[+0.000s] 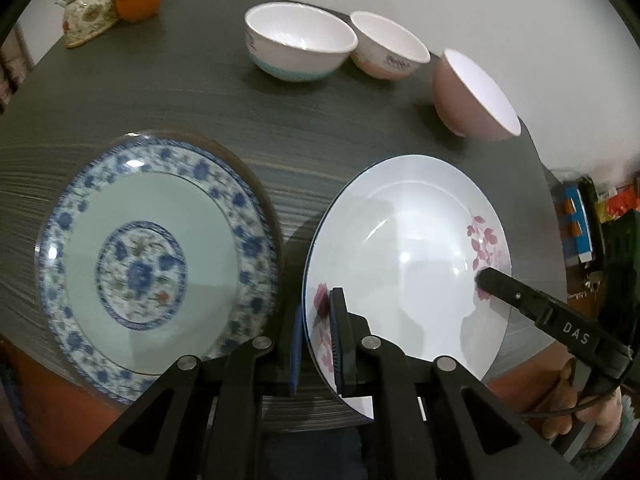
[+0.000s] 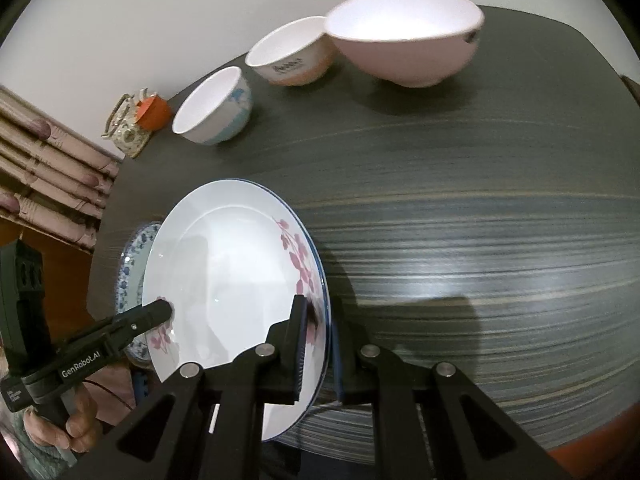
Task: Organize plates and bowls
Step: 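Lower the pink-flowered plate onto the blue-and-white plate stack with both tools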
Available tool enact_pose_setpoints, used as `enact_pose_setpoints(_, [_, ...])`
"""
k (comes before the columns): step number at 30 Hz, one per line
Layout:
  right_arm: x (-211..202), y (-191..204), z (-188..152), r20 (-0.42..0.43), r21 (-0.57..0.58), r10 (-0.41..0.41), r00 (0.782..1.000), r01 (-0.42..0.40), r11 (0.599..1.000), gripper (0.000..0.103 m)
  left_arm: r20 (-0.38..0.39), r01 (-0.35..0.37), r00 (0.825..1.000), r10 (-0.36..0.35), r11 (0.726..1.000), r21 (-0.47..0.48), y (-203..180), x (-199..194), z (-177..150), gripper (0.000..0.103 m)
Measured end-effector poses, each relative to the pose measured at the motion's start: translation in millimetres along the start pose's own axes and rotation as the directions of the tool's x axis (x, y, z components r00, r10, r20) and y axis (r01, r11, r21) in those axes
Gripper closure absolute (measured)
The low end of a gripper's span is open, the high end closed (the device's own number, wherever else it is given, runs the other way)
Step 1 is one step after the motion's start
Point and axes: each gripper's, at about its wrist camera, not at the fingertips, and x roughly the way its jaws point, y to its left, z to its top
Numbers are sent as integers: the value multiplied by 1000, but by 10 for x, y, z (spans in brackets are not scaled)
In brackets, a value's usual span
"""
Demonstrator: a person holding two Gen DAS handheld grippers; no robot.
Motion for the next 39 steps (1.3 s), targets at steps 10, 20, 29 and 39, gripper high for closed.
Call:
enact_pose_setpoints(10, [85,654,201,-5,-89,31,1000,-31,996,92,72,-23,997,29,996,-87,511,-402,88,94])
enact_pose_setpoints(20, [441,1266,227,-74,-141,55,996,-66,988,92,93,-70,992,88,981,-183,1139,-613,54,94])
enact_pose_setpoints(29, [732,1541,146,-131,-151,44,990,-64,987,92,75,-92,991,114,964,-250,1511,-578,-23,94])
enact_pose_setpoints(39, [862,1578,157,-154,-146,25,988,-48,988,92,55,-81,993,101,955,-286,1686,-451,4,94])
